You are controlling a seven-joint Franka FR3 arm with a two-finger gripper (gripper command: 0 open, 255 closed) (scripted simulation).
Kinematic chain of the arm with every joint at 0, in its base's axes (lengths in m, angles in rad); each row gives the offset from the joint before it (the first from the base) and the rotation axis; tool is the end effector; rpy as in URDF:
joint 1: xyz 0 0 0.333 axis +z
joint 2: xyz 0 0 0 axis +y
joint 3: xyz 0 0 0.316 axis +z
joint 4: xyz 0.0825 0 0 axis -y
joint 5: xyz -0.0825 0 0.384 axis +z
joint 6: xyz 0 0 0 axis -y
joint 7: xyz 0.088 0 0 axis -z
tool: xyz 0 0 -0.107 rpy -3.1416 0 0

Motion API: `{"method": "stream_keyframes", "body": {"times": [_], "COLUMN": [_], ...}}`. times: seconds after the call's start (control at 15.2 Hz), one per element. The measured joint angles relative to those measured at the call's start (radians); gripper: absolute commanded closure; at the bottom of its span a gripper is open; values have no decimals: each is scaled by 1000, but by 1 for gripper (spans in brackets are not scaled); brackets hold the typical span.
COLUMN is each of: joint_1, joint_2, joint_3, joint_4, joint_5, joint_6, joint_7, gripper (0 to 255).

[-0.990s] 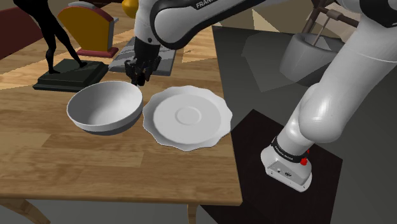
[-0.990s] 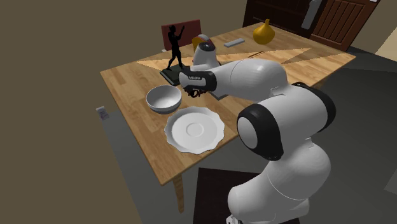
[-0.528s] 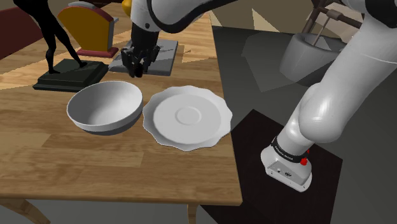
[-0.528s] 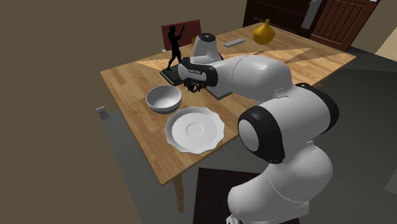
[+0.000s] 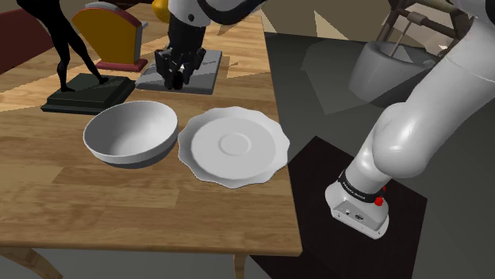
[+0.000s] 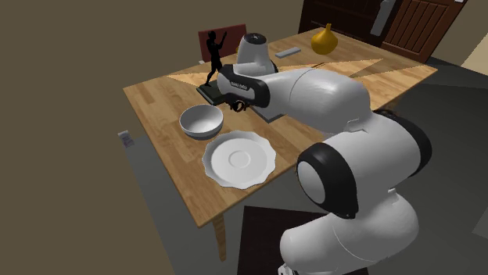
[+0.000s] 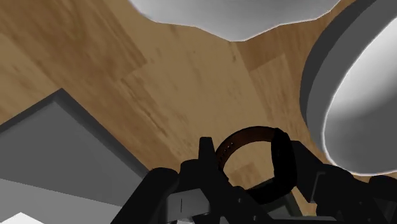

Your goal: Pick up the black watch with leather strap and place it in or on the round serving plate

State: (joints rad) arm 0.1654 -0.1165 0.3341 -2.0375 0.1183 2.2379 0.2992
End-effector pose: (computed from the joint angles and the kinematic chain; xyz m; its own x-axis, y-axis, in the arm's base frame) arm 0.4804 0.2731 0.5243 0.9559 0.1179 0.2691 0.1648 -0.9734 -0.1591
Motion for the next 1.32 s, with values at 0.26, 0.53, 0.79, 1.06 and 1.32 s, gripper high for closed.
{"method": "stream_keyframes", "body": {"times": [0.26,0.53,0.79,1.06,1.32], "joint_1": [26,60,106,138,146], "joint_2": [-162,-306,-470,-568,-567], "joint_3": [3,6,9,12,23], "joint_4": [-161,-292,-418,-498,-550], "joint_5": [57,104,148,174,187], "joint_6": [6,-3,-36,-52,-1], "joint_7": [-2,4,21,33,31], "gripper": [255,255,255,255,255]}}
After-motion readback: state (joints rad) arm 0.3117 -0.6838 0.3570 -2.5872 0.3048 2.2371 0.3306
